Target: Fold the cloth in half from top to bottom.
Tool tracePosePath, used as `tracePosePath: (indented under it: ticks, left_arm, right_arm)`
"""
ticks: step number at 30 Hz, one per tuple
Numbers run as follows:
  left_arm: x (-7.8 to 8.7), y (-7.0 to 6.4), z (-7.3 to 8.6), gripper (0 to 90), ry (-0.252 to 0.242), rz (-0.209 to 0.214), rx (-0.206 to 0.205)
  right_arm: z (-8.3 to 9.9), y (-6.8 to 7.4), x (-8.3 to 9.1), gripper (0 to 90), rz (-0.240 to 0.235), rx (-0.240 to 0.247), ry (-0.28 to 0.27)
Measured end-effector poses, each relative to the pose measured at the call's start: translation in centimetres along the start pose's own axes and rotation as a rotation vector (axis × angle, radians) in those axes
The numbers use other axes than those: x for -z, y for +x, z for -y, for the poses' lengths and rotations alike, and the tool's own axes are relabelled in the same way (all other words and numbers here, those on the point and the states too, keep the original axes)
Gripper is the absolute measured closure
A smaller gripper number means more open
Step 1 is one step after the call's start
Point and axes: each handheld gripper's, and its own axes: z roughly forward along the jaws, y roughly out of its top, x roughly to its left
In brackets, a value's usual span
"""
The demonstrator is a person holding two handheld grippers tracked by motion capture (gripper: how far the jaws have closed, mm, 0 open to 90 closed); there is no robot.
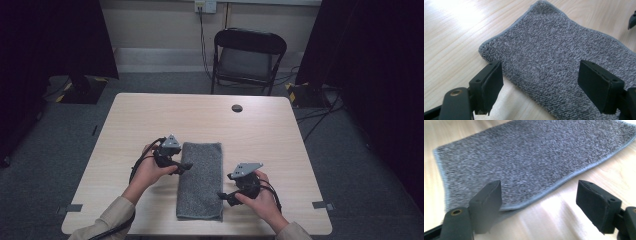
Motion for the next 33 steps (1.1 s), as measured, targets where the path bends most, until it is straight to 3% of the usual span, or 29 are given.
tracePosePath:
  ticks: [19, 26, 33]
  left_arm:
    - [-0.8, 1.9, 0.2, 20.5, 0.004, -0.011, 0.035]
    - [-1.1, 2.5, 0.5, 21.7, 0.0, -0.038, 0.045]
    - [-1.7, 2.7, 1.1, 25.0, 0.044, -0.049, 0.026]
  right_arm:
    - [-0.9, -3.4, -1.7, 21.8, 0.052, -0.019, 0.007]
    - [-1.5, -4.2, -2.5, 22.7, 0.076, -0.023, -0.002]
    - [-2.2, -4.1, -3.8, 23.4, 0.085, -0.006, 0.009]
